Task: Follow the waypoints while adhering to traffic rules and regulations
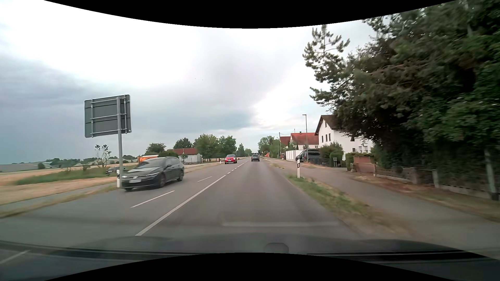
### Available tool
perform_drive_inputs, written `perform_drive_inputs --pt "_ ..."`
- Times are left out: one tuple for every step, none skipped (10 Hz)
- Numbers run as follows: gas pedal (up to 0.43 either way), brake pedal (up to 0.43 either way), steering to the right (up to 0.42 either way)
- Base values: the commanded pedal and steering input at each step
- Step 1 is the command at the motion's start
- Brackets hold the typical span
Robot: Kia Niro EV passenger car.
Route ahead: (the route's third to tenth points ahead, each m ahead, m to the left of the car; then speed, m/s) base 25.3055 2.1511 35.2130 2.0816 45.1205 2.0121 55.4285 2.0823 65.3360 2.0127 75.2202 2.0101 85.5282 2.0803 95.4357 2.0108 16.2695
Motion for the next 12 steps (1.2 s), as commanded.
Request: perform_drive_inputs --pt "0.169 0.0 -0.005" --pt "0.169 0.0 -0.005" --pt "0.169 0.0 -0.004" --pt "0.177 0.0 -0.003" --pt "0.177 0.0 -0.002" --pt "0.189 0.0 -0.002" --pt "0.189 0.0 -0.002" --pt "0.189 0.0 -0.002" --pt "0.189 0.0 -0.002" --pt "0.189 0.0 -0.002" --pt "0.189 0.0 -0.001" --pt "0.189 0.0 -0.001"
